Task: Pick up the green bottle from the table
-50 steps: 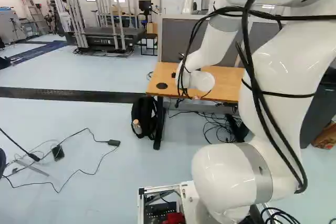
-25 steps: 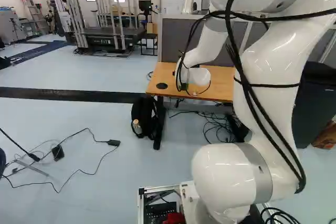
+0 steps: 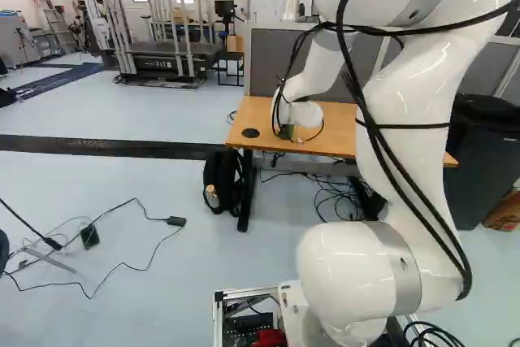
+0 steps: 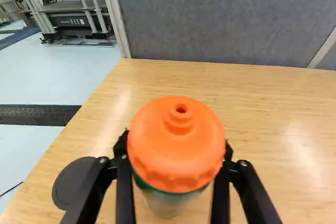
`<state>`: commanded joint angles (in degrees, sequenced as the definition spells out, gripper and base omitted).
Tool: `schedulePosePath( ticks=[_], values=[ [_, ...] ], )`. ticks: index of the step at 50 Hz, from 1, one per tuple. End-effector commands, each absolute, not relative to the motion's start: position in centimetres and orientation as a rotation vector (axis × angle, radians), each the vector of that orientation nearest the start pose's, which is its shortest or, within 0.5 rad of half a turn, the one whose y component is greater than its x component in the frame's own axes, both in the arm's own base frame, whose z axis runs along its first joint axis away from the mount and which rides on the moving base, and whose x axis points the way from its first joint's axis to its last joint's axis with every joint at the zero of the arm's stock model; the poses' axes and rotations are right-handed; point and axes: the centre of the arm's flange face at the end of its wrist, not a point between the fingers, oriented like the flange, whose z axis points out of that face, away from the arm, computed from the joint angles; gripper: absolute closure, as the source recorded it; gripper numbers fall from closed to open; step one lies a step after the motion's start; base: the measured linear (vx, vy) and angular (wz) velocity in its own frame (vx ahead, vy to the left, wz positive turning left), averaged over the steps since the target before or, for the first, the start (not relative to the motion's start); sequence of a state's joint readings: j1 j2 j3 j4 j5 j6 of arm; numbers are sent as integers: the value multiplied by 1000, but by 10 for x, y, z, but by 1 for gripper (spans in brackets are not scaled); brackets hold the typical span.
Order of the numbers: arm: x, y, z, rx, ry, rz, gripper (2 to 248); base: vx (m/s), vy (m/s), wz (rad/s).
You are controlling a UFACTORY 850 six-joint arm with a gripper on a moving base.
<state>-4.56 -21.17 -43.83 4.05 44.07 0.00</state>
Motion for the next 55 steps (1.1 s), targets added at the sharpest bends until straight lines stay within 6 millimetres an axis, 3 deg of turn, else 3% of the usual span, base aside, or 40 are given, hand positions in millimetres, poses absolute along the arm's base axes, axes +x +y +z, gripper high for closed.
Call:
schedulePosePath(
  ticks=[1, 6, 7, 55],
  values=[
    [524, -46, 357, -2664, 217, -1756, 225, 0, 0, 0],
    [524, -46, 357, -2664, 217, -1756, 225, 0, 0, 0],
    [524, -46, 357, -2664, 217, -1756, 236, 0, 0, 0],
    [516, -46, 407, -2580, 215, -1878, 236, 0, 0, 0]
  ],
)
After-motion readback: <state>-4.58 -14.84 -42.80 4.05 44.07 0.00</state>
